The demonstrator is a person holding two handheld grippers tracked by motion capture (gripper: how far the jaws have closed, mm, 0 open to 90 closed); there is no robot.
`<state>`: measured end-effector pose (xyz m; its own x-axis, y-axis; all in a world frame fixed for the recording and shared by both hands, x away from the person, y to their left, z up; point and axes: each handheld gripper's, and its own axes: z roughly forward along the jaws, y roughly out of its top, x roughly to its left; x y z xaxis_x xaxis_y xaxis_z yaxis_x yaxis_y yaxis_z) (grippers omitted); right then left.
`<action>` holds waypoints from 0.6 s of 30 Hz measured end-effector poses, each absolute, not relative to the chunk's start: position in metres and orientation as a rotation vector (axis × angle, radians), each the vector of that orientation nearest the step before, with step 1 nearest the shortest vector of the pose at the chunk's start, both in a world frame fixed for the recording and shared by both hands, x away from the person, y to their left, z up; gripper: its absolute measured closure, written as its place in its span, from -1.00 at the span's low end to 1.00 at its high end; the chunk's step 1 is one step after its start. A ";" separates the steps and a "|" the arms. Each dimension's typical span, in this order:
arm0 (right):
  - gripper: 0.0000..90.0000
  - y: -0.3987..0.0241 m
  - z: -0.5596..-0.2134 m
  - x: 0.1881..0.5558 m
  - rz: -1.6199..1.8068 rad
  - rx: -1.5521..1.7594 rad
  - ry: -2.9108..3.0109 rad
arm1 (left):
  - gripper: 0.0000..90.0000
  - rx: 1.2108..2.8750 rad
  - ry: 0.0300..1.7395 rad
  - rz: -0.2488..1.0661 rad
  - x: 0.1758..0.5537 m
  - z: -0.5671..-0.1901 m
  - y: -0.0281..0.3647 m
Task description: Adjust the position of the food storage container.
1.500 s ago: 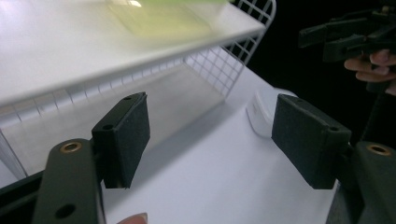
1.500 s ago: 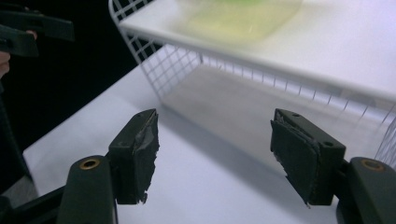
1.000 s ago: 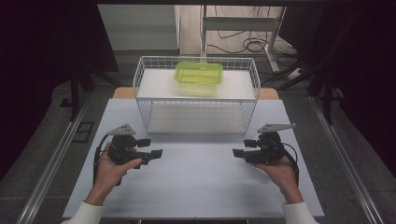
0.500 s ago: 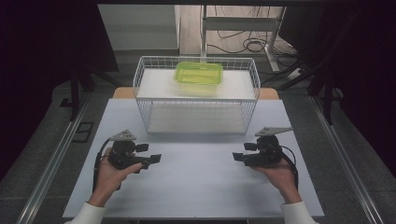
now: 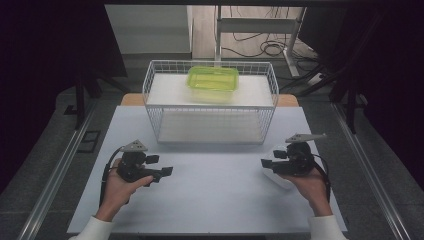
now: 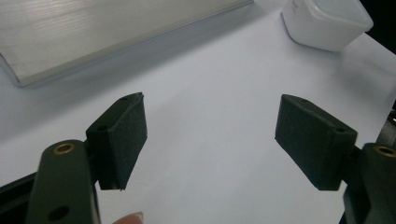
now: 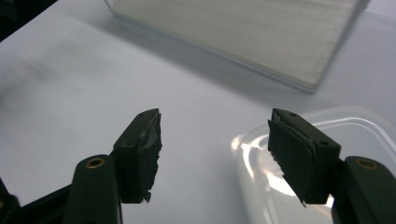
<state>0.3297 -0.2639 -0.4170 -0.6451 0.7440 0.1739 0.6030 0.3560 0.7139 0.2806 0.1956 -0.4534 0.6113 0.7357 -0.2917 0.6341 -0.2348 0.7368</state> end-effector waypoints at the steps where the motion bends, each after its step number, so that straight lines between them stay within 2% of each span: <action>1: -0.21 -0.269 -0.416 0.333 1.160 1.230 2.433 | -0.45 1.949 1.087 0.143 0.281 -0.454 0.196; 6: -0.04 -0.286 -0.414 0.346 1.154 1.267 2.405 | -0.46 1.969 1.089 0.142 0.282 -0.456 0.194; 18: 0.90 -0.310 -0.411 0.352 1.070 1.310 2.368 | -0.46 1.971 1.090 0.118 0.282 -0.460 0.193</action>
<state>0.3524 -0.3101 -0.4106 -0.5737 0.8071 0.1398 0.6382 0.3334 0.6939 0.2821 0.1926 -0.4597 0.6141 0.7301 -0.2995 0.6490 -0.2513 0.7181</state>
